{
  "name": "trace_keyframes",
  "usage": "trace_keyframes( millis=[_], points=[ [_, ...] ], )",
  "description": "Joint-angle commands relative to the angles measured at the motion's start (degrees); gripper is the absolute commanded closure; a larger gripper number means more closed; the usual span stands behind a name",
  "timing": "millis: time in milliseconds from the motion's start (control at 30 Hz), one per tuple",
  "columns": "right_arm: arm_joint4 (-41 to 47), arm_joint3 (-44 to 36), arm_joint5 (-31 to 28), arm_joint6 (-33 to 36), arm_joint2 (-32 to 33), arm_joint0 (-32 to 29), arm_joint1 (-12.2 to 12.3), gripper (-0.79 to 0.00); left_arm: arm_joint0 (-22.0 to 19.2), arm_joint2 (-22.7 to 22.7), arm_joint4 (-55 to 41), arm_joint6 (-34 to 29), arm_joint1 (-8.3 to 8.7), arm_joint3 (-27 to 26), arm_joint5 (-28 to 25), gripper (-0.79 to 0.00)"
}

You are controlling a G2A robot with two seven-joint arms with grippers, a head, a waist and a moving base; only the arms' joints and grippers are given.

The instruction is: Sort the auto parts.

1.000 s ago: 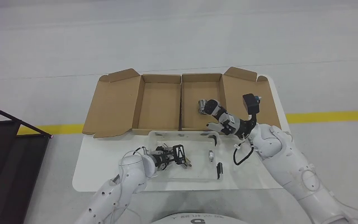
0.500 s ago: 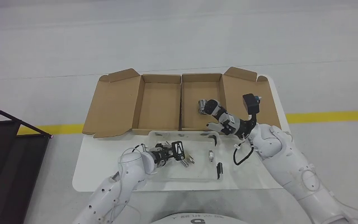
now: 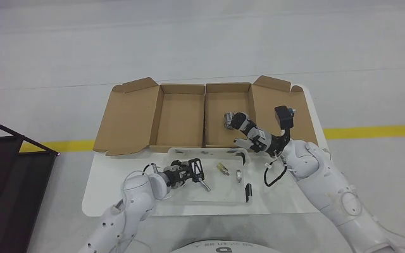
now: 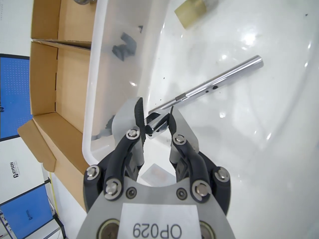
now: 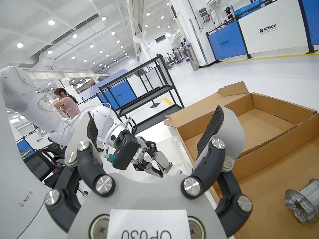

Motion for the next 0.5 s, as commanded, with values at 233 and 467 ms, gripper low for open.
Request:
trace_keyframes(
  millis=[233, 467],
  points=[
    [0.0, 0.0, 0.0, 0.0, 0.0, 0.0, 0.0, -0.785, 1.15, -9.96, -25.06, 4.78, 1.1, 1.88, -11.24, 0.0],
    [0.0, 0.0, 0.0, 0.0, 0.0, 0.0, 0.0, -0.782, -3.51, -12.79, -59.14, -7.19, 2.48, 8.39, -20.15, 0.0]
  ],
)
